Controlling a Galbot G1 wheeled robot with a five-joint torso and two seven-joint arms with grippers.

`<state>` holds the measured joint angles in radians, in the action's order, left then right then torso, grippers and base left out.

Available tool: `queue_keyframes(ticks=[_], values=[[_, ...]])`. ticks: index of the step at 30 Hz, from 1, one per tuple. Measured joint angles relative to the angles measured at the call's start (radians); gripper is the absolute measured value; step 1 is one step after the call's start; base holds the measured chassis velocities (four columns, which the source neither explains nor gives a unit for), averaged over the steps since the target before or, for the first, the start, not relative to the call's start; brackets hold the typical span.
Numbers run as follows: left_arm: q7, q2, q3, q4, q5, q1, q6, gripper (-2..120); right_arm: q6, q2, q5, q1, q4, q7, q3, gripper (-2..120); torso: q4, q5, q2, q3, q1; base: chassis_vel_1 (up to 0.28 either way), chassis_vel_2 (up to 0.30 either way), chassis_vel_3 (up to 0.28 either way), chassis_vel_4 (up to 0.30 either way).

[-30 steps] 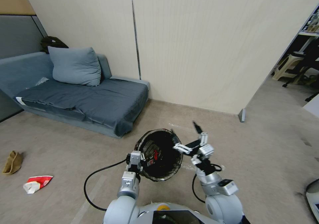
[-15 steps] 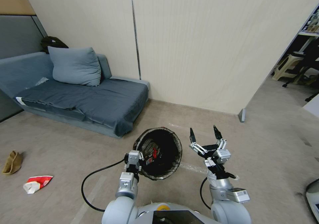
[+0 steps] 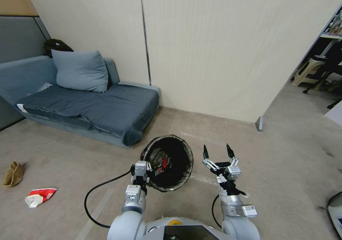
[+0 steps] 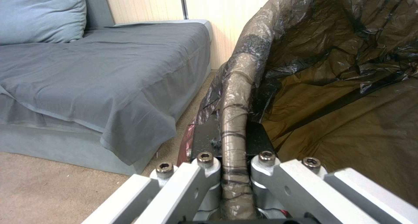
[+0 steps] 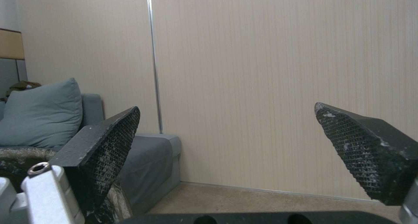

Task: Pick up the trash bin, then pick up the garbage from the floor and place it into the trash bin.

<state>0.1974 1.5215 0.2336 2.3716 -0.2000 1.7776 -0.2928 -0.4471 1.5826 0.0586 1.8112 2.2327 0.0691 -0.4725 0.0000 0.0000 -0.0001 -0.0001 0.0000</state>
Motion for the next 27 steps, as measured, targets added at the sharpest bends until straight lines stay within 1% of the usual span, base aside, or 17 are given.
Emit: queue_keyframes(ticks=[6, 10, 19, 27], values=[[-0.002, 0.001, 0.001, 0.000, -0.003, 0.001, 0.000, 1, 0.003, -0.002, 0.000, -0.005, 0.000, 0.000, -0.001, 100, 0.0000, 0.0000, 0.000, 0.000, 0.000, 0.000, 0.000, 0.000, 0.000], [-0.003, 0.001, 0.000, -0.001, -0.005, 0.002, 0.000, 1, 0.004, -0.006, -0.001, -0.007, -0.001, 0.001, -0.003, 100, 0.0000, 0.0000, 0.000, 0.000, 0.000, 0.061, 0.055, 0.079, 0.053], [-0.004, -0.005, 0.000, -0.001, -0.006, 0.001, -0.001, 1, 0.026, -0.012, -0.003, -0.016, -0.001, 0.005, 0.001, 100, 0.0000, 0.0000, 0.000, 0.000, 0.000, 0.093, 0.088, 0.098, 0.101], [-0.004, -0.007, 0.000, 0.000, -0.005, 0.001, -0.001, 1, 0.038, -0.020, -0.002, -0.018, 0.002, 0.012, 0.000, 100, 0.0002, 0.0000, 0.000, 0.000, 0.000, 0.129, 0.143, 0.131, 0.131]])
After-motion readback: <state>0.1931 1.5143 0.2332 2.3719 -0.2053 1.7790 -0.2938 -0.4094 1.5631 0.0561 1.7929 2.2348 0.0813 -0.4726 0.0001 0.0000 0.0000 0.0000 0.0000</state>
